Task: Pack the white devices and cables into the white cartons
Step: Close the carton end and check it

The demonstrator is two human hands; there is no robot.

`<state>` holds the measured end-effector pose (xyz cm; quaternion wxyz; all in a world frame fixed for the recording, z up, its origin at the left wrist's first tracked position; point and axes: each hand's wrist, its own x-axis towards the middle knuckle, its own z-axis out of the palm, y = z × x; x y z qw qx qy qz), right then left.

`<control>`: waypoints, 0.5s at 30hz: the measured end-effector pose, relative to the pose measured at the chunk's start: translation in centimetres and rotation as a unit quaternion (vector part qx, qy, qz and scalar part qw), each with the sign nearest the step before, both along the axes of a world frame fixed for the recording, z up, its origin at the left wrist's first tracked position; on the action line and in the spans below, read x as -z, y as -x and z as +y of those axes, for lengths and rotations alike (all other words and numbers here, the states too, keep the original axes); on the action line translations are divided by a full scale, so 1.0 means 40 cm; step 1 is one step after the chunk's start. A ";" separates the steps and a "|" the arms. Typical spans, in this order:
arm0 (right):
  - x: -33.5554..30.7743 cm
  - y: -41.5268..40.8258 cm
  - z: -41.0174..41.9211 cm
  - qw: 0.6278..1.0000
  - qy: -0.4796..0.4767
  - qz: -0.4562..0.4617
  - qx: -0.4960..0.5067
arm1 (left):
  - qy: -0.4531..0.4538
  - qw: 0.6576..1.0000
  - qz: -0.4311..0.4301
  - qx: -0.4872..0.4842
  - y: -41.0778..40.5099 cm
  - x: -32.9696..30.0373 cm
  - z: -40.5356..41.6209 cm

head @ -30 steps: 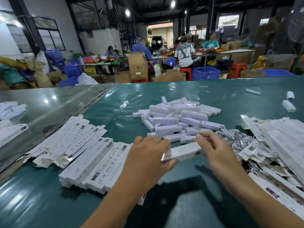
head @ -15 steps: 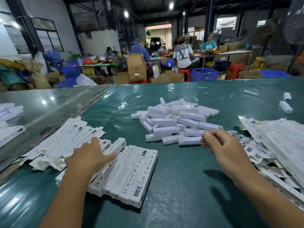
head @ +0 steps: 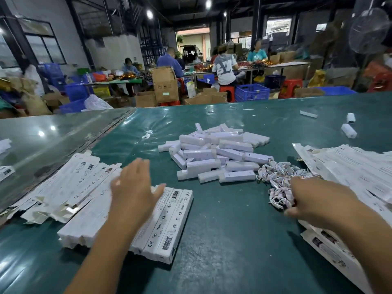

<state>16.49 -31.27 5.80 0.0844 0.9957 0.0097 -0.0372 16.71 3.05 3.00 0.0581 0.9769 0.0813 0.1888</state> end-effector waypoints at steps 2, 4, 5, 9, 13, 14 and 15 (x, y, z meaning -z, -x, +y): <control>-0.015 0.001 -0.036 0.999 0.014 0.033 0.025 | 0.014 0.995 -0.018 0.100 0.006 0.028 -0.086; -0.009 -0.008 -0.061 0.997 0.028 0.058 0.038 | 0.017 0.983 -0.018 0.183 0.017 0.060 -0.151; -0.003 -0.015 -0.069 0.996 0.041 0.065 0.035 | 0.016 0.976 -0.019 0.216 0.023 0.072 -0.173; 0.011 -0.027 -0.079 0.994 0.045 0.092 0.040 | 0.043 0.957 -0.035 0.283 0.033 0.093 -0.201; 0.009 -0.038 -0.096 0.997 0.018 0.068 0.037 | 0.082 0.948 -0.056 0.303 0.036 0.089 -0.200; 0.006 -0.040 -0.096 0.998 0.002 0.055 0.025 | 0.089 0.946 -0.061 0.305 0.038 0.088 -0.200; 0.003 -0.043 -0.093 0.999 -0.029 0.040 0.013 | 0.097 0.945 -0.064 0.307 0.040 0.086 -0.202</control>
